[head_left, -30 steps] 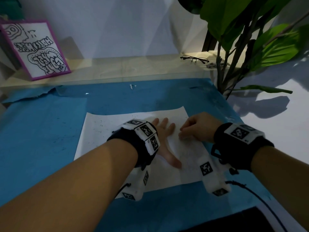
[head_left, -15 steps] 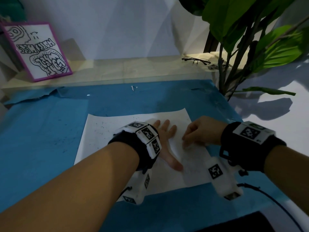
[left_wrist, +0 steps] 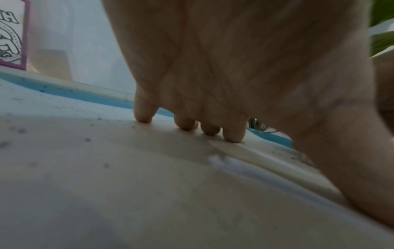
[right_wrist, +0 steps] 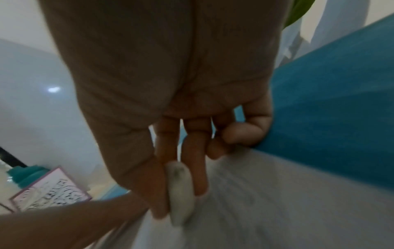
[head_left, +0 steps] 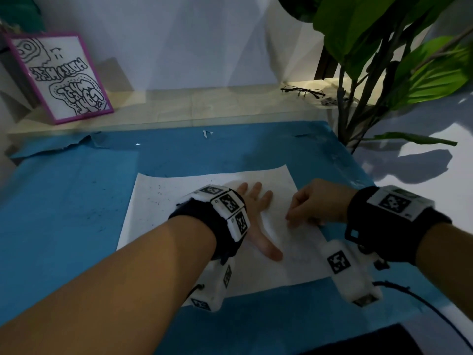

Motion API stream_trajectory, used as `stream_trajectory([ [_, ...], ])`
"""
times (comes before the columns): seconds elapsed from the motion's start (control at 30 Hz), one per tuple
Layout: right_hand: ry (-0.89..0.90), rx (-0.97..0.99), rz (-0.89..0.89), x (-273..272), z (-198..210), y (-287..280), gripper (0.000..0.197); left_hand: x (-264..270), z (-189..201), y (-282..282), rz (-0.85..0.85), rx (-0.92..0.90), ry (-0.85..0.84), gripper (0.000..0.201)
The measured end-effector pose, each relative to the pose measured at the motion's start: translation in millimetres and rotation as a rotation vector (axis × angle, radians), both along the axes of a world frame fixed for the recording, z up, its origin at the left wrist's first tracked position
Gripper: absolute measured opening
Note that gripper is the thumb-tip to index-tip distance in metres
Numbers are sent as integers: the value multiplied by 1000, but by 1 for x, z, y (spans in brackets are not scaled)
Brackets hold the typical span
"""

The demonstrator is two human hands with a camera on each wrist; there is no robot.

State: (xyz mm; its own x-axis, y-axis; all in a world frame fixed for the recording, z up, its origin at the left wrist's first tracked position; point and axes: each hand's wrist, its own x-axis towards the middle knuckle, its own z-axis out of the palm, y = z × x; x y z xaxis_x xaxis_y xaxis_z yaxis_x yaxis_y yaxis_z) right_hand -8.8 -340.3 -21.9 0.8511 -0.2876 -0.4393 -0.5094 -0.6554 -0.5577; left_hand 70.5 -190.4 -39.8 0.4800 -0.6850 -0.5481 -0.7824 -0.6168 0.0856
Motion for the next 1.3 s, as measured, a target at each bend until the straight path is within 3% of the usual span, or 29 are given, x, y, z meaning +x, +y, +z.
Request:
stream_trajectory([
  [0.1, -90, -1, -75, 2, 1, -5, 12, 0, 0, 0, -1, -2, 0, 128],
  [0.23, 41, -18, 63, -2, 4, -1, 16, 0, -1, -1, 1, -3, -6, 128],
  [0.37, -116, 7, -52, 1, -1, 0, 6, 4, -6, -1, -5, 1, -13, 130],
  [0.5, -40, 7, 85, -1, -2, 6, 11, 2, -4, -1, -6, 12, -27, 130],
  [0.63, -163, -42, -27, 2, -2, -1, 9, 3, -4, -2, -6, 19, -11, 128],
  [0.73, -97, -47, 116, 0, -1, 7, 7, 2, -3, -2, -10, 21, -30, 128],
  [0.87, -196, -131, 35, 5, -1, 3, 8, 1, -4, -4, -9, 26, -29, 126],
  [1.0, -192, -88, 114, -2, -7, 12, 10, 0, -1, -3, -22, 33, -46, 127],
  [1.13, -347, -104, -118, -8, -13, -2, 6, 1, -2, -3, -16, 37, -18, 128],
  [1.3, -663, 551, -716, -22, -39, 19, 7, -3, 1, -1, -43, 20, -21, 125],
])
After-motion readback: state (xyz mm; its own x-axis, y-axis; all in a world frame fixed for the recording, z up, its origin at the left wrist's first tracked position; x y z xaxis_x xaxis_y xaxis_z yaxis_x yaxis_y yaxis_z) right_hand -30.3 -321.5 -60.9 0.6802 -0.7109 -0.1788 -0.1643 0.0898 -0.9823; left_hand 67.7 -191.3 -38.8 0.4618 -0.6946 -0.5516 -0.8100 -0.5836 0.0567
